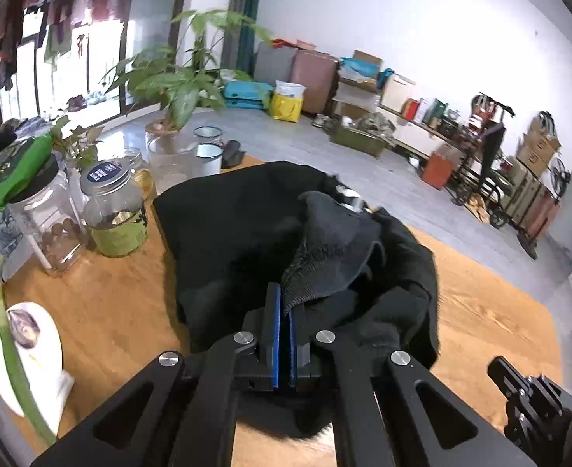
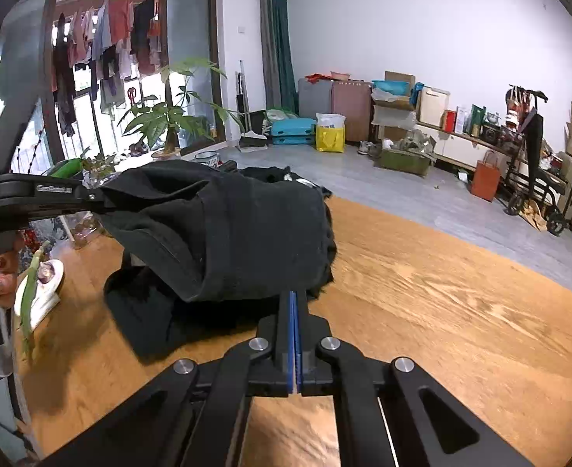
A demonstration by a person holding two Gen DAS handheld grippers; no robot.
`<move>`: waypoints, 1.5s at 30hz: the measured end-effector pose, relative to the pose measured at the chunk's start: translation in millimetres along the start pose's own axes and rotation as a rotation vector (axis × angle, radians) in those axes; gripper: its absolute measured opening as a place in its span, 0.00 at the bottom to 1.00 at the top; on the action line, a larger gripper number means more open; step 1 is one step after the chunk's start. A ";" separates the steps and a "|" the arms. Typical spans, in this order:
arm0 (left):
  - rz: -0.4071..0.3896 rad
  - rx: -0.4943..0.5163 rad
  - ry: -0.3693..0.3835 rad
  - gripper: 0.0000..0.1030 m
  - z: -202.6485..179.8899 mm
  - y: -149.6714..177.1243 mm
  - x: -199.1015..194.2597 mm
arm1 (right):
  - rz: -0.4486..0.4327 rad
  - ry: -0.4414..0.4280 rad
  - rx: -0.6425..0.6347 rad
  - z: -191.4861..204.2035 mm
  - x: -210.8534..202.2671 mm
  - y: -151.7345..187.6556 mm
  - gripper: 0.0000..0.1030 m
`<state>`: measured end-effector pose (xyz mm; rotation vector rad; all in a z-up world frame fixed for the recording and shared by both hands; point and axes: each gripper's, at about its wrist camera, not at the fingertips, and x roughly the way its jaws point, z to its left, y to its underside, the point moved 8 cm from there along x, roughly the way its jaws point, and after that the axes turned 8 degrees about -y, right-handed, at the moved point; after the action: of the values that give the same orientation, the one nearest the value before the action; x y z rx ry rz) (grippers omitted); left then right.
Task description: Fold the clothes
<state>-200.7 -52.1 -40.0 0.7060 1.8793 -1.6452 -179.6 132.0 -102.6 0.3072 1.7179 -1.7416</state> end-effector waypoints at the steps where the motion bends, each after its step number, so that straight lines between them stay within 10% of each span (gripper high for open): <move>1: 0.001 0.003 0.009 0.03 -4.7 4.3 -8.2 | 0.008 -0.004 0.003 0.5 -5.7 1.6 0.01; 7: 0.012 -0.004 0.055 0.03 -18.3 27.4 -31.4 | 0.057 -0.095 0.065 5.2 -5.6 4.3 0.08; 9: 0.020 -0.011 0.059 0.03 -18.3 31.5 -30.2 | 0.060 -0.119 0.095 7.1 4.1 2.8 0.36; 14: 0.027 -0.022 0.066 0.03 -14.8 35.0 -25.7 | 0.068 -0.125 0.119 17.0 25.5 4.8 0.44; 20: 0.000 -0.020 0.067 0.03 -14.0 35.4 -30.3 | 0.099 -0.027 0.143 12.3 48.8 11.9 0.29; 23: -0.013 -0.009 0.063 0.03 -18.1 36.4 -34.2 | 0.105 -0.007 0.158 6.3 53.3 12.9 0.04; 45: 0.003 0.050 0.170 0.03 -83.7 123.0 -164.2 | -0.130 0.162 0.042 -13.6 -158.8 12.4 0.03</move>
<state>-2.3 39.5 -4.0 0.8939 1.9572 -1.6816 -56.5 191.6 -19.8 0.3714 1.8533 -1.8935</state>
